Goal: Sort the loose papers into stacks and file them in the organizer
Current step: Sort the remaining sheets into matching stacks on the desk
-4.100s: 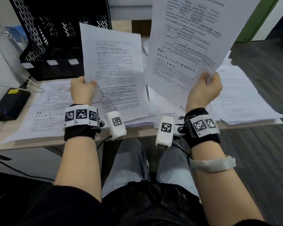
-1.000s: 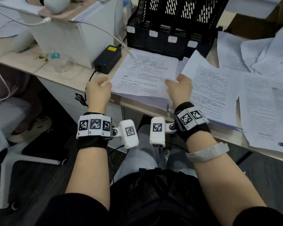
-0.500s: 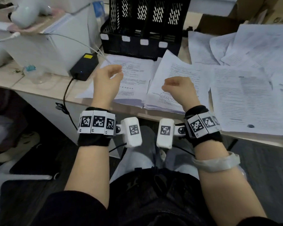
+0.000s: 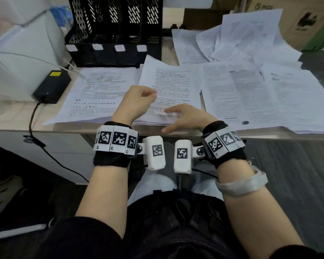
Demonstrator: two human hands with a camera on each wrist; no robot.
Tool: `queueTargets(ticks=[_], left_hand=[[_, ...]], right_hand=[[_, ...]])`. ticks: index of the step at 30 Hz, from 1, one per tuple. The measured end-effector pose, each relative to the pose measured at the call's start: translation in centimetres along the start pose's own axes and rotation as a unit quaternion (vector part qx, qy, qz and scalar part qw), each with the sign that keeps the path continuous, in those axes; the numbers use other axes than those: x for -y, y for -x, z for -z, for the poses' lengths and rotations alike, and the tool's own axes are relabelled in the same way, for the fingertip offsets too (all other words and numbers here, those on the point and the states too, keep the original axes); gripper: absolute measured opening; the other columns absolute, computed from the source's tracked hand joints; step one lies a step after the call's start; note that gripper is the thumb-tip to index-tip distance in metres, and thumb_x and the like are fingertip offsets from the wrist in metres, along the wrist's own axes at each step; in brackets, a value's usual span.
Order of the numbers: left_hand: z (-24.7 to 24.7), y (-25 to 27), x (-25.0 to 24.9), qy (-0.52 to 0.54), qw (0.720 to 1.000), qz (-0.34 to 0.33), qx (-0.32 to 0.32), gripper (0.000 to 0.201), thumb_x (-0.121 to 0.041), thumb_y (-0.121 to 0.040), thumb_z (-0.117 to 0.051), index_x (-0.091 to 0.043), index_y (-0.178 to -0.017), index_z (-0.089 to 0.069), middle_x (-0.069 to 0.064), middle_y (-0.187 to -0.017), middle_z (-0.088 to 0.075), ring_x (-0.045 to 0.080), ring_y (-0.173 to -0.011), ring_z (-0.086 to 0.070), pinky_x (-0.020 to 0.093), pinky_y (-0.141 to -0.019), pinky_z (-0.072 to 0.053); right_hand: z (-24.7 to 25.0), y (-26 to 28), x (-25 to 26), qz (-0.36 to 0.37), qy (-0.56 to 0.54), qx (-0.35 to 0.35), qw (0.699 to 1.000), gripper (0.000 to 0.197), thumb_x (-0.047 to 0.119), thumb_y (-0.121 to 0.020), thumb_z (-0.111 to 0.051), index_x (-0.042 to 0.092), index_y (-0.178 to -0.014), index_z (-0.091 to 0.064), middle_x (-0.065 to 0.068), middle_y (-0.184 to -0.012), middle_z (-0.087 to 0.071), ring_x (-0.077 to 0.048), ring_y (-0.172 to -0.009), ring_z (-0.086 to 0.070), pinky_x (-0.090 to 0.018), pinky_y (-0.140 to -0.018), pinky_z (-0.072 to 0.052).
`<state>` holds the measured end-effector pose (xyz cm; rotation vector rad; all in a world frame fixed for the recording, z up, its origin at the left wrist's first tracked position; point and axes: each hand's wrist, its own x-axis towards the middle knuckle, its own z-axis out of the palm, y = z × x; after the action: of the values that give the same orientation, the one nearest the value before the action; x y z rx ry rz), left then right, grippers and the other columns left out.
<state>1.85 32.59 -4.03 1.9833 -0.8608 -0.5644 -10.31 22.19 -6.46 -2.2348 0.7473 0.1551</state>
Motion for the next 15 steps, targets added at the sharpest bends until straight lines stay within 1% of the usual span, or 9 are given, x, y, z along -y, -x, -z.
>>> queueTargets(ticks=[2,4,7,9,10,11,13,14,15], left_hand=[[-0.7,-0.4,-0.9,-0.004,1.000,-0.002,0.010,0.028,-0.018,-0.094,-0.052,-0.010,-0.119,-0.063,0.003,-0.121,-0.064,0.010,-0.109,-0.054,0.022,-0.091,-0.036],[-1.3,-0.8,-1.9,-0.013,1.000,-0.013,0.019,0.028,-0.018,-0.095,-0.050,-0.010,-0.119,-0.063,0.003,-0.121,-0.063,0.009,-0.107,-0.053,0.022,-0.089,-0.036],[-2.0,-1.7,-3.8,-0.023,0.999,-0.032,0.020,0.029,-0.017,-0.096,-0.048,-0.009,-0.120,-0.063,0.002,-0.124,-0.062,0.006,-0.104,-0.050,0.021,-0.088,-0.035],[-2.6,-2.5,-5.2,-0.030,0.998,-0.043,0.025,0.029,-0.017,-0.097,-0.048,-0.010,-0.119,-0.064,0.001,-0.124,-0.062,0.005,-0.104,-0.049,0.020,-0.087,-0.034],[-3.1,-3.0,-5.9,-0.032,0.998,-0.047,0.029,0.029,-0.017,-0.097,-0.047,-0.009,-0.118,-0.064,0.001,-0.124,-0.062,0.005,-0.105,-0.049,0.019,-0.087,-0.034],[-3.6,-3.5,-6.6,-0.033,0.998,-0.050,0.035,0.028,-0.017,-0.097,-0.047,-0.009,-0.117,-0.064,0.000,-0.124,-0.062,0.005,-0.104,-0.049,0.018,-0.084,-0.036],[-4.7,-4.4,-8.0,-0.026,0.997,-0.050,0.049,0.027,-0.016,-0.097,-0.047,-0.008,-0.116,-0.064,-0.001,-0.119,-0.061,0.006,-0.102,-0.048,0.012,-0.071,-0.037],[-5.3,-4.9,-8.7,-0.021,0.997,-0.050,0.056,0.027,-0.015,-0.097,-0.046,-0.008,-0.115,-0.064,-0.001,-0.117,-0.061,0.007,-0.101,-0.049,0.011,-0.068,-0.037],[-6.0,-5.6,-9.3,-0.015,0.997,-0.049,0.065,0.026,-0.014,-0.096,-0.047,-0.009,-0.115,-0.064,0.000,-0.115,-0.061,0.008,-0.100,-0.049,0.014,-0.070,-0.038]], right_hand=[[0.6,0.5,-0.5,0.012,-0.034,0.002,0.999,0.073,0.033,-0.075,-0.078,0.015,-0.139,-0.046,0.001,-0.145,-0.044,-0.013,-0.133,-0.040,-0.021,-0.105,-0.028],[1.7,1.2,-1.0,0.027,-0.115,-0.011,0.993,0.063,0.028,-0.080,-0.074,0.012,-0.136,-0.049,-0.002,-0.139,-0.051,-0.011,-0.127,-0.048,-0.019,-0.104,-0.033],[4.3,2.4,-2.1,0.029,-0.208,-0.086,0.974,0.045,0.024,-0.086,-0.068,0.013,-0.128,-0.056,-0.003,-0.126,-0.062,-0.009,-0.115,-0.057,-0.023,-0.103,-0.041],[6.3,3.1,-3.2,0.015,-0.227,-0.136,0.964,0.039,0.021,-0.088,-0.065,0.013,-0.126,-0.058,-0.003,-0.122,-0.064,-0.008,-0.108,-0.058,-0.015,-0.088,-0.045],[7.2,3.5,-3.8,0.006,-0.232,-0.155,0.960,0.037,0.020,-0.089,-0.064,0.012,-0.125,-0.058,-0.004,-0.121,-0.064,-0.009,-0.106,-0.059,-0.011,-0.080,-0.044],[8.1,3.8,-4.6,-0.004,-0.238,-0.171,0.956,0.036,0.019,-0.090,-0.064,0.012,-0.124,-0.059,-0.005,-0.121,-0.065,-0.012,-0.105,-0.060,-0.011,-0.076,-0.043],[9.9,4.2,-6.0,-0.022,-0.249,-0.202,0.947,0.033,0.019,-0.089,-0.063,0.012,-0.122,-0.060,-0.006,-0.118,-0.066,-0.017,-0.105,-0.063,-0.018,-0.077,-0.044],[10.6,4.3,-6.6,-0.030,-0.251,-0.215,0.943,0.032,0.019,-0.089,-0.063,0.012,-0.121,-0.060,-0.006,-0.117,-0.067,-0.017,-0.104,-0.063,-0.020,-0.076,-0.045],[11.4,4.4,-7.2,-0.037,-0.251,-0.227,0.940,0.032,0.019,-0.089,-0.063,0.013,-0.120,-0.061,-0.006,-0.115,-0.067,-0.017,-0.102,-0.063,-0.020,-0.075,-0.045]])
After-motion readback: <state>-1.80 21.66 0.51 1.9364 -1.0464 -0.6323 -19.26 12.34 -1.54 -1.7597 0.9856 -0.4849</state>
